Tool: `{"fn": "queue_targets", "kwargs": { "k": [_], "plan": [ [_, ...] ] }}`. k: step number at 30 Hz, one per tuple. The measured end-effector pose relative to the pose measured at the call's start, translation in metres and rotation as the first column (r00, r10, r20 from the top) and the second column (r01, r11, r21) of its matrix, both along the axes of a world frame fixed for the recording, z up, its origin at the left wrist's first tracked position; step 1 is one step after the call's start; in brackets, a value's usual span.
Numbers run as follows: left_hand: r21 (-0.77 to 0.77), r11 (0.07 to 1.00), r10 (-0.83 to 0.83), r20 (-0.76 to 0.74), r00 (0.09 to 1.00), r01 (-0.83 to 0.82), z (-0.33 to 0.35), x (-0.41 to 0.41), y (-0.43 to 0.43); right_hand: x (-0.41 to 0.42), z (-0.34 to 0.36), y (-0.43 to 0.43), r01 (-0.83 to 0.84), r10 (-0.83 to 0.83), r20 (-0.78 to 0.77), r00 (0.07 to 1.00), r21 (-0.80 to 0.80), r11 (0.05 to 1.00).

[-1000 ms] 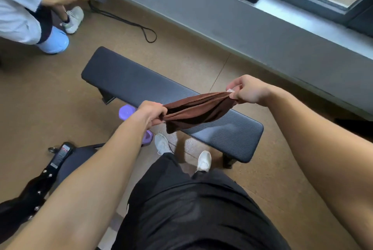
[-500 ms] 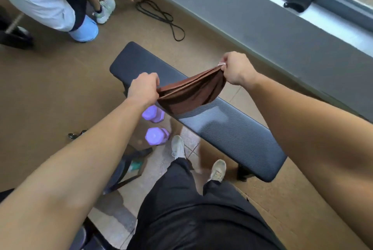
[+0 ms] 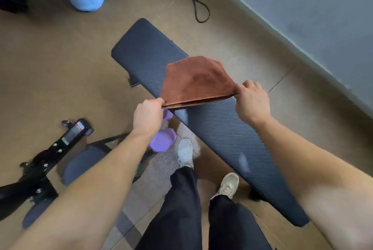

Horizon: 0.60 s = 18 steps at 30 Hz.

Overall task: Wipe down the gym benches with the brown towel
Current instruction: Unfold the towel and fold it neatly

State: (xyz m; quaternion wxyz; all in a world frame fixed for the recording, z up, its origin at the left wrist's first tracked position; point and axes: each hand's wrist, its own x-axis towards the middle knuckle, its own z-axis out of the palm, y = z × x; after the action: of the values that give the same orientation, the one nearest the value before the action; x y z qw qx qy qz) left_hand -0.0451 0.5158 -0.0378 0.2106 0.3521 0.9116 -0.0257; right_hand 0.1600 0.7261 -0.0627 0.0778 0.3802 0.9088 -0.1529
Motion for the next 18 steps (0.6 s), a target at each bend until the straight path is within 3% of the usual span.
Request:
{"fn": "queue_targets", "kwargs": {
  "k": [4, 8, 11, 14, 16, 18],
  "plan": [
    [-0.195, 0.981, 0.038, 0.176, 0.984, -0.003, -0.098, 0.033, -0.019, 0.035, -0.102, -0.033, -0.04, 0.074, 0.222, 0.972, -0.155, 0.987],
    [-0.32, 0.947, 0.105, 0.221, 0.97, -0.03, -0.145, 0.041, -0.025, 0.052, -0.15, -0.039, -0.007, 0.098, 0.276, 0.956, -0.314, 0.949],
    [-0.233, 0.963, 0.169, 0.127, 0.977, -0.136, -0.158, 0.016, -0.009, 0.025, -0.163, -0.013, 0.061, -0.025, 0.121, 0.992, -0.299, 0.952],
    [-0.007, 0.917, 0.398, 0.08, 0.914, -0.399, -0.176, -0.03, 0.025, -0.03, -0.171, 0.027, 0.129, -0.14, -0.021, 0.99, -0.277, 0.952],
    [0.111, 0.83, 0.531, 0.143, 0.835, -0.547, -0.194, -0.055, 0.044, -0.067, -0.176, 0.049, 0.173, -0.188, -0.04, 0.981, -0.239, 0.955],
    [0.078, 0.753, 0.617, 0.261, 0.742, -0.653, -0.209, -0.063, 0.053, -0.092, -0.183, 0.052, 0.22, -0.22, 0.011, 0.975, -0.103, 0.97]
  ]
}}
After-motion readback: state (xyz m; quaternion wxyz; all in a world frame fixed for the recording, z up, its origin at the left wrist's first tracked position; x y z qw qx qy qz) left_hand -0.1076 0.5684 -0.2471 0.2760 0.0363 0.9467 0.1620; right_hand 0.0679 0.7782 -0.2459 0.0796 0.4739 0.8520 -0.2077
